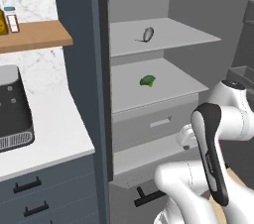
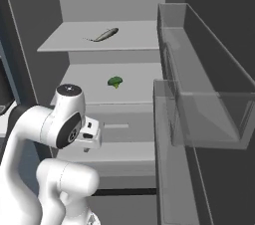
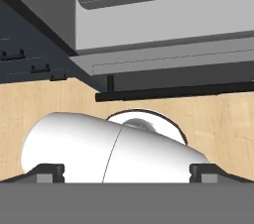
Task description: Place one broccoli and one fish in each tupperware on the nearby counter, to pack two identical lunches.
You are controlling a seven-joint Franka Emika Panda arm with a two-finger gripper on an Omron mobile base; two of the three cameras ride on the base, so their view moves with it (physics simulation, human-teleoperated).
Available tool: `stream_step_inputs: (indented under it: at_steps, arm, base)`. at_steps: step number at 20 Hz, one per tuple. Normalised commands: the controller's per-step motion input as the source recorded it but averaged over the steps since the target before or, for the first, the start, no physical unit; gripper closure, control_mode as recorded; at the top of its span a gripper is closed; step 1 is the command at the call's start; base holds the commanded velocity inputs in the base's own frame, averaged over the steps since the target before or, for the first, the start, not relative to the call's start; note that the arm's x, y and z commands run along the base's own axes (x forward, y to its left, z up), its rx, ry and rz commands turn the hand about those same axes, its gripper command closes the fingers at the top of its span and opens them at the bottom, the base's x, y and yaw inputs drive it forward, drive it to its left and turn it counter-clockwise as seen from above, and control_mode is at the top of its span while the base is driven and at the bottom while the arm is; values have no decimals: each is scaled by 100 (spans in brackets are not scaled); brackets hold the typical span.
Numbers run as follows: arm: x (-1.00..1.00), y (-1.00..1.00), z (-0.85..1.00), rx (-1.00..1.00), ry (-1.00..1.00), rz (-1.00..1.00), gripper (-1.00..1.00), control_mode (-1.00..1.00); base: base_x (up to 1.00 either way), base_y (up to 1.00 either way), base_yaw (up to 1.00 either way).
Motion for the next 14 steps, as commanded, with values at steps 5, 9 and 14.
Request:
stream_step_inputs:
  at_steps: [5,9,14]
  arm:
    - [0,0,0,0,0,0,-100,100]
    - [-15,0,19,-1,-26,0,-100,-100]
    - [13,-1,29,0,-48,0,-100,-100]
  base:
    - [0,0,0]
    - [0,0,0]
    - [0,0,0]
